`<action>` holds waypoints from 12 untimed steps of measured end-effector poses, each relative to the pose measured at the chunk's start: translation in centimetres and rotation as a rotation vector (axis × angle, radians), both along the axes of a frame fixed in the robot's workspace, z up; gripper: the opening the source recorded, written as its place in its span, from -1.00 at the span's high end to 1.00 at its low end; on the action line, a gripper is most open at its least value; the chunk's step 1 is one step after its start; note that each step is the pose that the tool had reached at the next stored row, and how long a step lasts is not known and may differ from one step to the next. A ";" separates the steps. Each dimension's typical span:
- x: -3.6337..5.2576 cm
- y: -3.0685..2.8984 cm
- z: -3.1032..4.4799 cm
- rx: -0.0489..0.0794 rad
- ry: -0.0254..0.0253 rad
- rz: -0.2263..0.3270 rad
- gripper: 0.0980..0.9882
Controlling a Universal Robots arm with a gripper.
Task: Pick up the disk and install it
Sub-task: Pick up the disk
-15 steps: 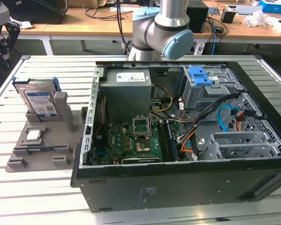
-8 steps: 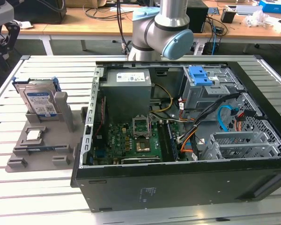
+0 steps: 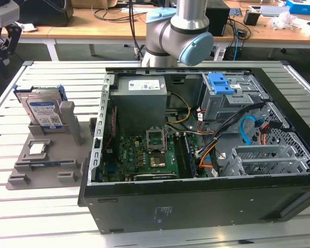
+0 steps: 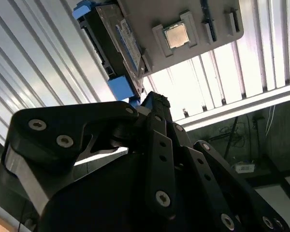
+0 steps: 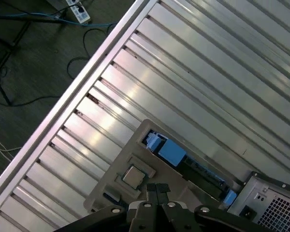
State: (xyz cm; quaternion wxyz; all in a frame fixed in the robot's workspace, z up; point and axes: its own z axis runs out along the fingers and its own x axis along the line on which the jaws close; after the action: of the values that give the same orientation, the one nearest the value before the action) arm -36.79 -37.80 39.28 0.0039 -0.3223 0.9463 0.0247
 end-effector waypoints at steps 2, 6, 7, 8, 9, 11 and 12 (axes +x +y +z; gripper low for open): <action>0.00 0.00 0.00 0.000 0.0000 0.032 0.98; 0.00 0.00 0.00 0.000 0.0000 0.078 0.98; 0.00 0.00 0.00 0.000 0.0000 0.093 0.98; 0.00 0.00 0.00 0.000 0.0000 0.103 0.98; 0.00 0.00 0.00 0.000 0.0000 0.120 0.98; 0.00 0.00 0.00 0.000 0.0000 0.140 0.98; 0.00 0.00 0.00 0.000 0.0000 0.151 0.98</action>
State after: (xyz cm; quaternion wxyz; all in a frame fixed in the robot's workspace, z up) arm -36.79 -37.80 39.28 0.0020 -0.3926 0.9194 0.0250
